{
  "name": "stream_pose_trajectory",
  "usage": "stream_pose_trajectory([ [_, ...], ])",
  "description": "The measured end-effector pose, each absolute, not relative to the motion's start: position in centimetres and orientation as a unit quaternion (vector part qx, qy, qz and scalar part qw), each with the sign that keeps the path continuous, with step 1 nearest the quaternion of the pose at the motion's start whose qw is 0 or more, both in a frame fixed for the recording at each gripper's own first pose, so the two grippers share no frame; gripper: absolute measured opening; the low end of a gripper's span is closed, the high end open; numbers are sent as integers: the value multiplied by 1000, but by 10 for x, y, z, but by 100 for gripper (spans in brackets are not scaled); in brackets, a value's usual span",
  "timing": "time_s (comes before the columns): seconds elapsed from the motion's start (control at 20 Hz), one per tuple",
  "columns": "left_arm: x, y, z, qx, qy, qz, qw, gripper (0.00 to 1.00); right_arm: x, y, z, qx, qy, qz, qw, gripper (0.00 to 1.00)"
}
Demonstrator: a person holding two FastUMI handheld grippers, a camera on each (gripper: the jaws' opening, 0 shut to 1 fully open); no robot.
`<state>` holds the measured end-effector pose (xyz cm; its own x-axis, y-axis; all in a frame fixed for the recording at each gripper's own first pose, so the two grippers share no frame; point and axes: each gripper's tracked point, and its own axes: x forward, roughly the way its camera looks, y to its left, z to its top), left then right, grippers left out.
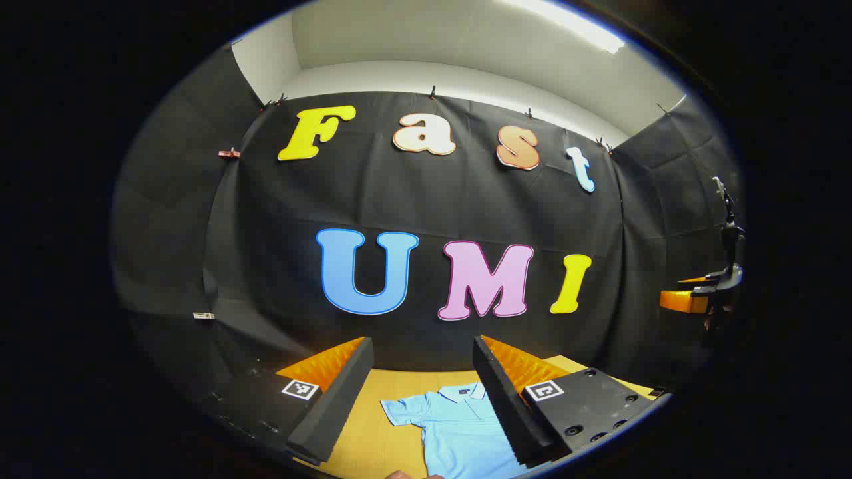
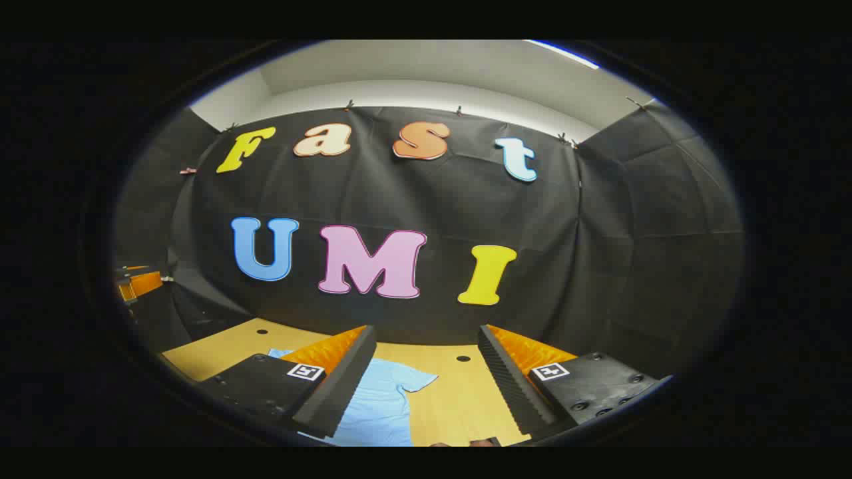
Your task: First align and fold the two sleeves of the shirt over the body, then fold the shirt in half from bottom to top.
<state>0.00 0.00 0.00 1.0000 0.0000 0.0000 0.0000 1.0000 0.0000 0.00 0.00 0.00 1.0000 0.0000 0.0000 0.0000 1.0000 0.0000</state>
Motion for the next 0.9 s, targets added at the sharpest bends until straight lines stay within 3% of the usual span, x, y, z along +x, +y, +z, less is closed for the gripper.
stream_pose_trajectory([
  [0.9,-1,25,1,-11,6,25,1000,97,8,17,-8,-15,28,7,999,97],
])
